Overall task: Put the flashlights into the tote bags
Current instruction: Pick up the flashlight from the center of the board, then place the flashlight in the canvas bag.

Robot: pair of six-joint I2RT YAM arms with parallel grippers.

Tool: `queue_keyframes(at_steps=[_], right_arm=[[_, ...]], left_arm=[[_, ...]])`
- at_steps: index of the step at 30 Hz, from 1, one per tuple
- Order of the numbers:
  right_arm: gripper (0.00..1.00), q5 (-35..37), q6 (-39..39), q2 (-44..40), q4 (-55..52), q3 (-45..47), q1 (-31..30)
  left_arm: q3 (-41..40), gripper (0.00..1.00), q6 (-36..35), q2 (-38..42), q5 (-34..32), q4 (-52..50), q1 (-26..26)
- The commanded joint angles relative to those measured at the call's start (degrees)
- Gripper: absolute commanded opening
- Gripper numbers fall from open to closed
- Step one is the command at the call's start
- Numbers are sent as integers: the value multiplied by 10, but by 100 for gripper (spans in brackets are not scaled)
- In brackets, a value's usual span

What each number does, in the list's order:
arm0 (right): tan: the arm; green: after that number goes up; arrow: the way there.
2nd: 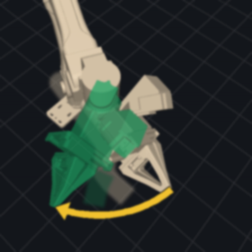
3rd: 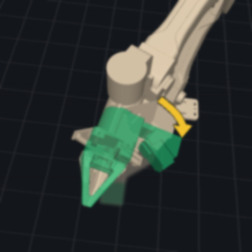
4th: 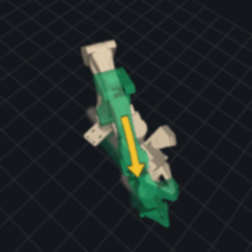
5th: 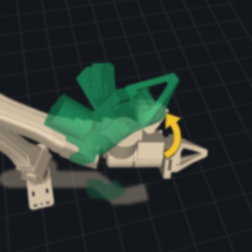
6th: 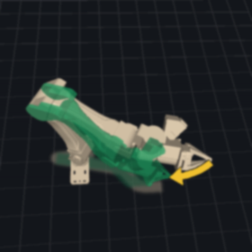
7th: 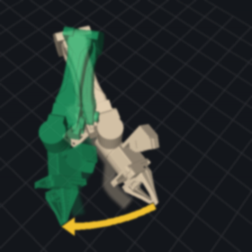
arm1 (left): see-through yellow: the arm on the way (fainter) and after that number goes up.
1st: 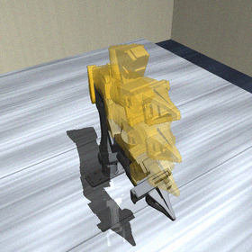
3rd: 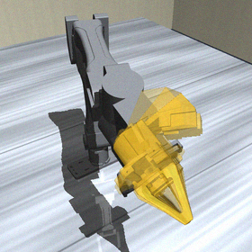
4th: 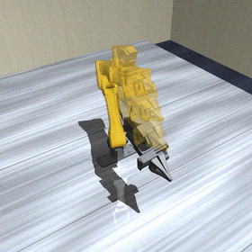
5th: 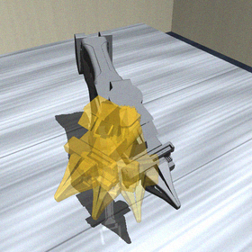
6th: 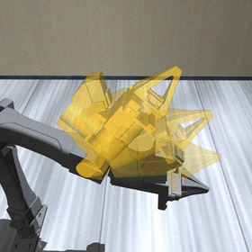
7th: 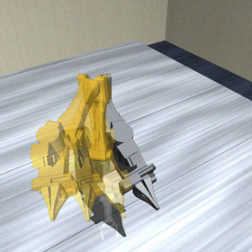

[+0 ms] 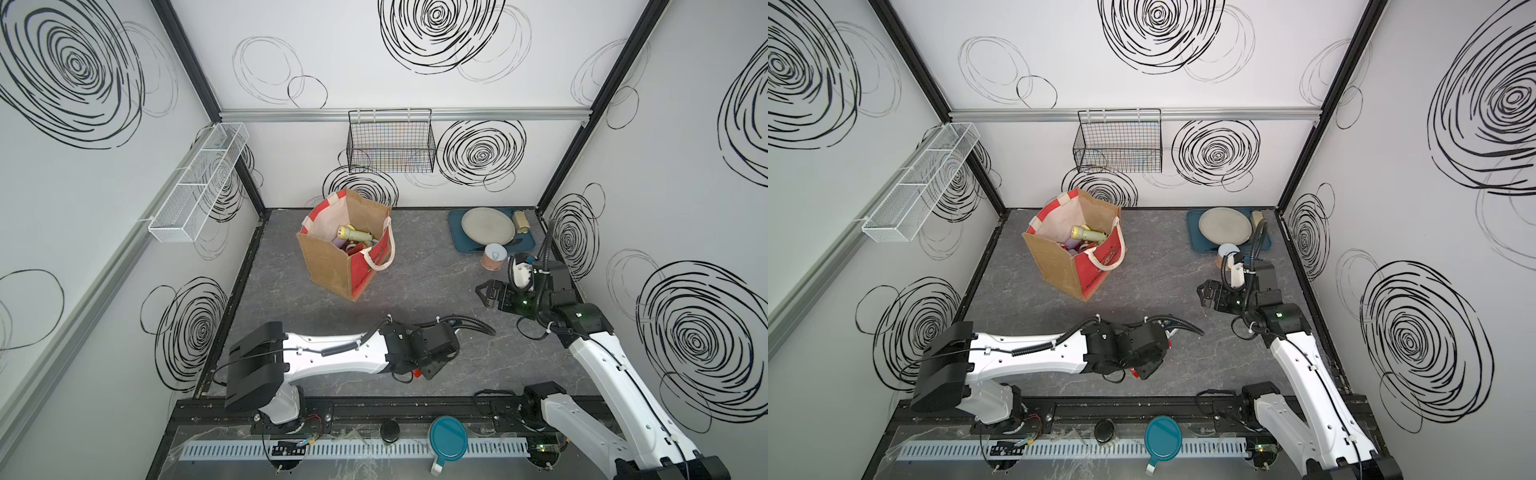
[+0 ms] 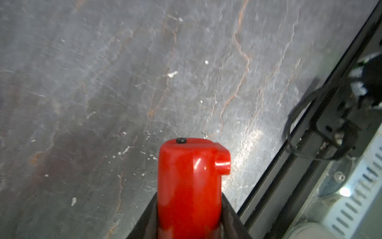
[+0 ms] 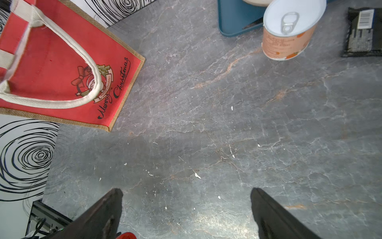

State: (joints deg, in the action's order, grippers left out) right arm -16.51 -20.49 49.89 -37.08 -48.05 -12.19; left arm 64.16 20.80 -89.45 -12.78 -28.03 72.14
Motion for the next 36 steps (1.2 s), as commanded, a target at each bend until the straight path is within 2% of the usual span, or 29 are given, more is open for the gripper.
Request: queue_keyframes(at_steps=[1,8,14,23,28,36], right_arm=[[100,-11,7,0,33,-25,4],[100,-44,24,4,103,-51,-6],[100,-57,75,-2,184,-70,-55],[100,-37,102,73,215,-132,-132],[100,-56,110,91,239,-142,-135],[100,-63,142,124,213,-178,-137]], left_arm=[[59,0,24,32,-36,-17,-33],[188,0,23,42,-17,-76,-131],[336,0,29,-11,-39,-197,-219],[496,0,12,-101,-55,-264,-323],[542,0,19,-139,-66,-269,-387],[540,0,3,-188,-63,-232,-486]])
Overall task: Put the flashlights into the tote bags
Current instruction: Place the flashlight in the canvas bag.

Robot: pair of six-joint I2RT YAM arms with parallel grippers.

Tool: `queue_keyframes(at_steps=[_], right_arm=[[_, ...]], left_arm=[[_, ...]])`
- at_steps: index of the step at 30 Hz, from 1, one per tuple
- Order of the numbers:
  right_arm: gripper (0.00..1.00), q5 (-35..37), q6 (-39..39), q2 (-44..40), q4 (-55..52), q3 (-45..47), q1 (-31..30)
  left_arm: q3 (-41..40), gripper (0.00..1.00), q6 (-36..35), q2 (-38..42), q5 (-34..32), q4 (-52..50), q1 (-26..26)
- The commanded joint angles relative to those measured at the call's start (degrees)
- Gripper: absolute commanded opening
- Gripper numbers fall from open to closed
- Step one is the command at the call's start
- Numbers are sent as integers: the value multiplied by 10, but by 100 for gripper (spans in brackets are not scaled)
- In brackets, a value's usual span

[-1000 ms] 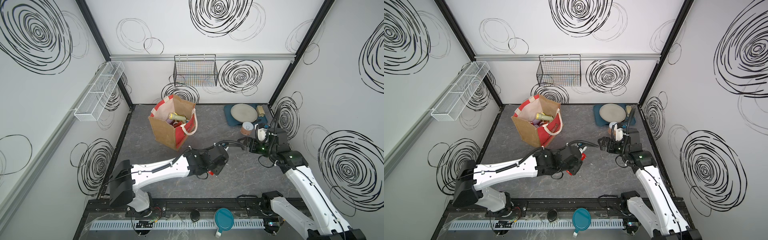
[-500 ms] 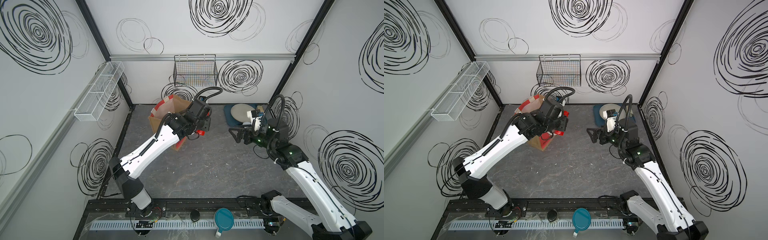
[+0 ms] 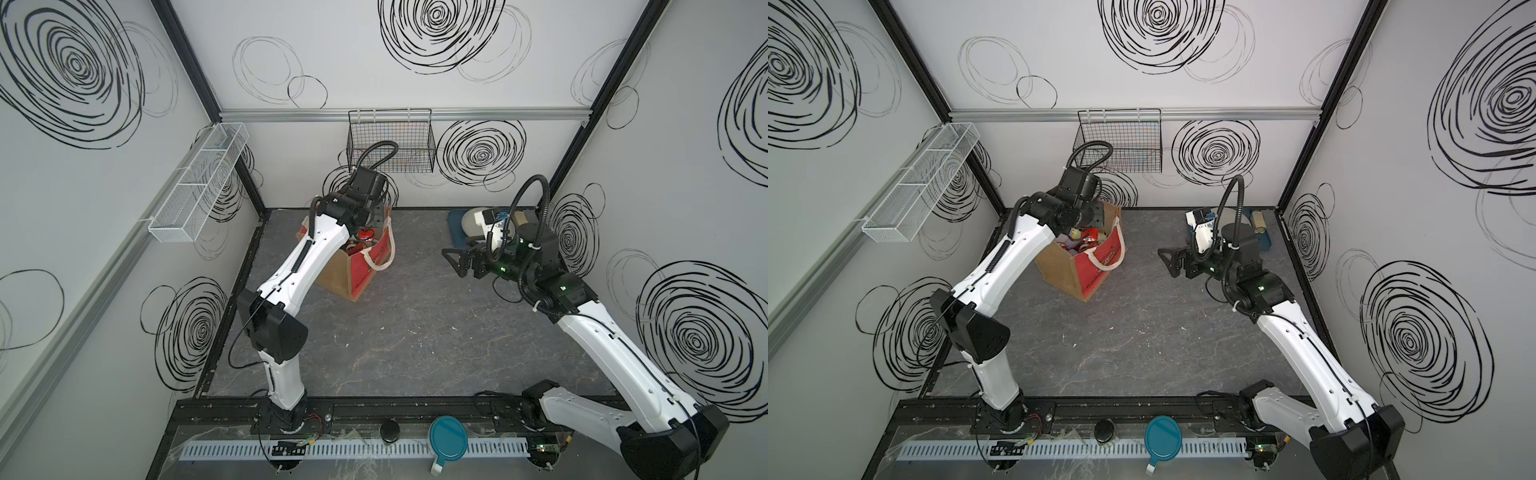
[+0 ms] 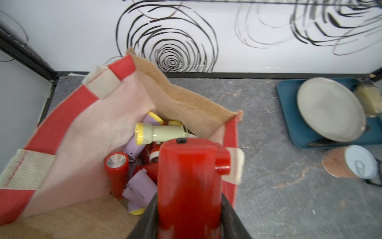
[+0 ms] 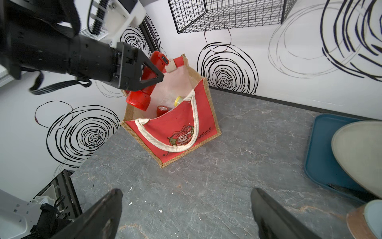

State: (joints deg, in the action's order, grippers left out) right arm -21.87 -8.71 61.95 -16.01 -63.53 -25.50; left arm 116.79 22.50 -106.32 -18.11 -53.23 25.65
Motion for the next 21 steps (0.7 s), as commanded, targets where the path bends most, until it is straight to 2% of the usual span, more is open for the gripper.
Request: queue_keyframes(at_steps=[1,4,12,21], right_arm=[[100,-8,27,3,2,-25,-5],[100,-6,27,2,5,-23,-7],[100,0,25,9,25,-22,-13],[100,12,32,9,14,-27,-14]], left_arm=[[17,0,-17,-29,-7,23,-30],[30,0,-23,-64,0,21,-52],[32,0,-15,-137,-11,25,-69],[7,0,6,-168,-13,52,-71]])
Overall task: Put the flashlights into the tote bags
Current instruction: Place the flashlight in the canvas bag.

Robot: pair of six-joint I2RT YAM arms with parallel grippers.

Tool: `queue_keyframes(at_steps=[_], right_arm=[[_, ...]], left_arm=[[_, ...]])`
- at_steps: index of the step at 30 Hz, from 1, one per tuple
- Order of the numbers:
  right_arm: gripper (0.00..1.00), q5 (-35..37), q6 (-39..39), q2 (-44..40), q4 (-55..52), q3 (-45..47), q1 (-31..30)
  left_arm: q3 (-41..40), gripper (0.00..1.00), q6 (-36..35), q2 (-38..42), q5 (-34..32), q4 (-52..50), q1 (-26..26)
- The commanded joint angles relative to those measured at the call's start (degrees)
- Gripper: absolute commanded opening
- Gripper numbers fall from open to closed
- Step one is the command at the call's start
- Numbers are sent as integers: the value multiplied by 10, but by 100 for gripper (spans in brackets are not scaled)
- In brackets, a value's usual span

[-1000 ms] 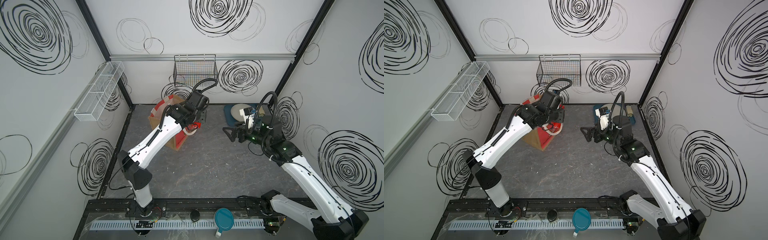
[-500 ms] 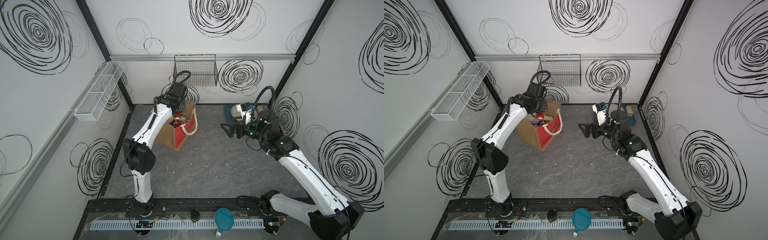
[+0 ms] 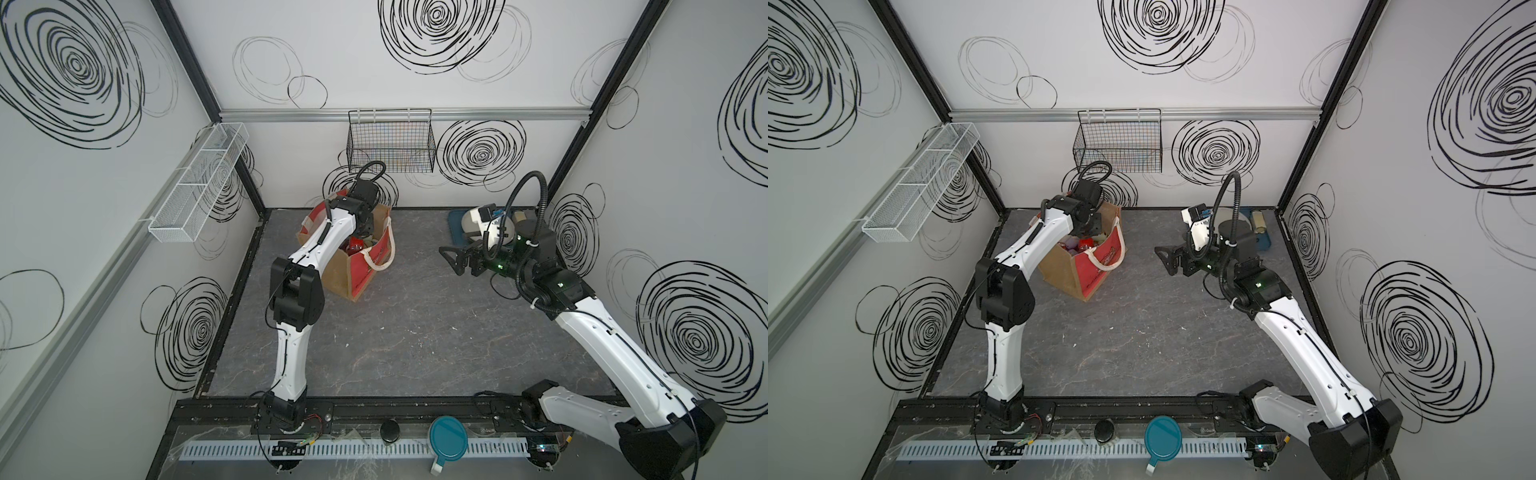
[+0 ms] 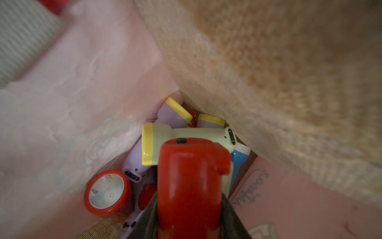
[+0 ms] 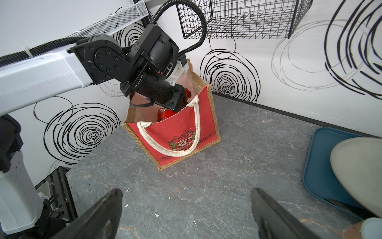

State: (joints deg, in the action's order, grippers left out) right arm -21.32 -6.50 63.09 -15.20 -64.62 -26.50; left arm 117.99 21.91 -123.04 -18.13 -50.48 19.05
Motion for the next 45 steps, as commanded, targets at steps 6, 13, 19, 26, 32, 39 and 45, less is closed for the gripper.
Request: queue_keyframes(at_steps=[6,13,19,26,32,39,45], right_arm=[[100,13,9,-8,10,-11,-4],[100,19,9,-13,11,-11,-5],[100,26,8,-13,9,-14,-5],[100,41,-11,-21,12,-13,-6],[100,115,-36,-33,14,-14,-5],[100,222,-55,-52,-14,5,3],[100,248,-61,-102,8,64,13]], left_arm=[[-18,6,16,1,-13,33,-6],[-22,15,17,13,-20,35,-6],[-16,38,19,24,-26,32,-7],[0,95,18,66,-39,20,-2],[-1,99,10,143,-42,-7,23],[-125,99,6,335,-68,5,70],[-316,99,40,553,-85,67,71]])
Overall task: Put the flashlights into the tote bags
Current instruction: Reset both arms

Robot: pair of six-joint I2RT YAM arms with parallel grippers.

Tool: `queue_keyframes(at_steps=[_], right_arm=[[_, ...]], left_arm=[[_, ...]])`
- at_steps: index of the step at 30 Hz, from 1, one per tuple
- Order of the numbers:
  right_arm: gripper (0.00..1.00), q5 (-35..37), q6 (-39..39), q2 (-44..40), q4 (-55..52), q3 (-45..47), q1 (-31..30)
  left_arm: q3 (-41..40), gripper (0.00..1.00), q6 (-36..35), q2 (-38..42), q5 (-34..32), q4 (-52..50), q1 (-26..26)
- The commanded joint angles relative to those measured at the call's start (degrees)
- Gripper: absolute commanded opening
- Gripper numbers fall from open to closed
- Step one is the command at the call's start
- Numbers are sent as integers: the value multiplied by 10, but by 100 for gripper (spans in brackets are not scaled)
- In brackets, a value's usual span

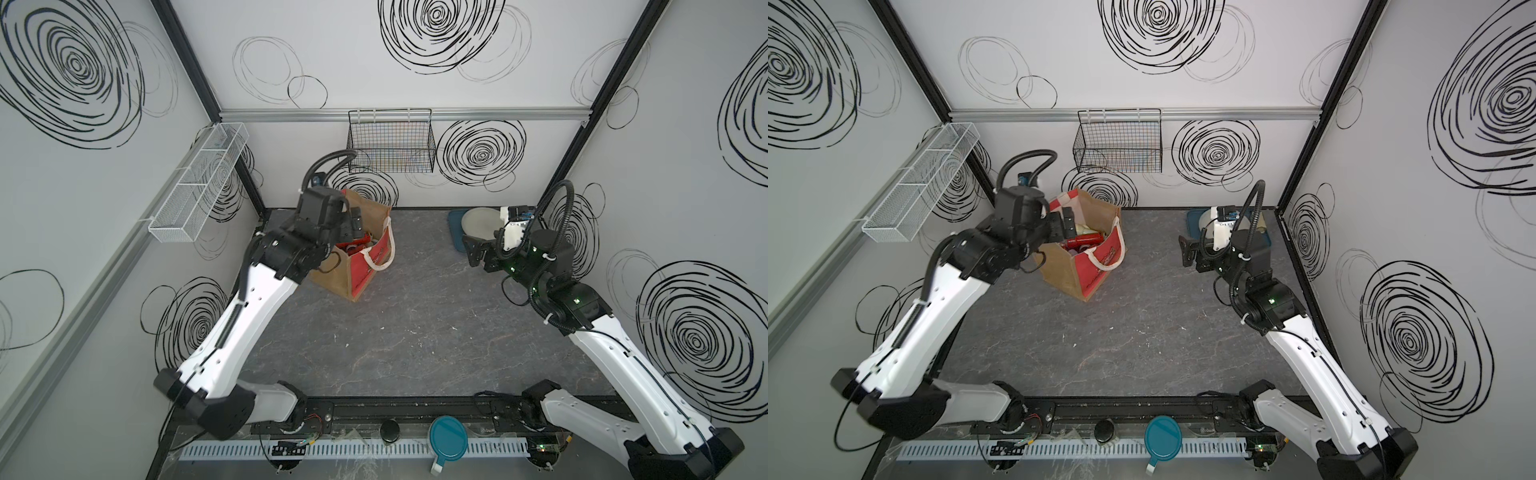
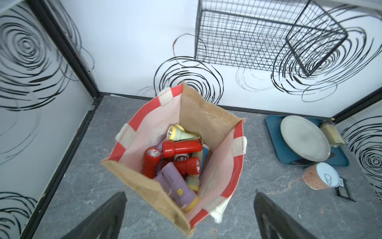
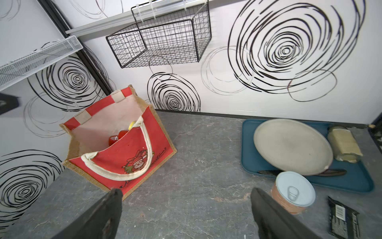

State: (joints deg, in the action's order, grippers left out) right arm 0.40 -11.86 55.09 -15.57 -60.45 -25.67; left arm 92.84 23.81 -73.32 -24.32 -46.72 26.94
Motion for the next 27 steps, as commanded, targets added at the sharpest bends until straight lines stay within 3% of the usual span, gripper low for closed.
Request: queue_keyframes(at_steps=[1,6,11,14,20,24,27], right_arm=[[100,35,-8,-28,10,29,6],[100,61,-11,-53,1,55,14],[100,97,-19,-91,26,107,21],[100,87,1,-116,61,154,23],[100,137,35,-164,145,257,36],[100,197,30,-160,149,292,70],[100,161,35,-158,167,325,118]], left_arm=[[-97,99,27,89,-30,39,-10],[-201,99,9,200,-24,44,-15],[-317,99,-30,298,-79,63,-23],[-395,99,-59,362,-90,104,-32],[-562,99,-79,478,-113,206,-45],[-645,99,-115,536,-131,267,-53],[-697,99,-153,565,-129,327,-55]])
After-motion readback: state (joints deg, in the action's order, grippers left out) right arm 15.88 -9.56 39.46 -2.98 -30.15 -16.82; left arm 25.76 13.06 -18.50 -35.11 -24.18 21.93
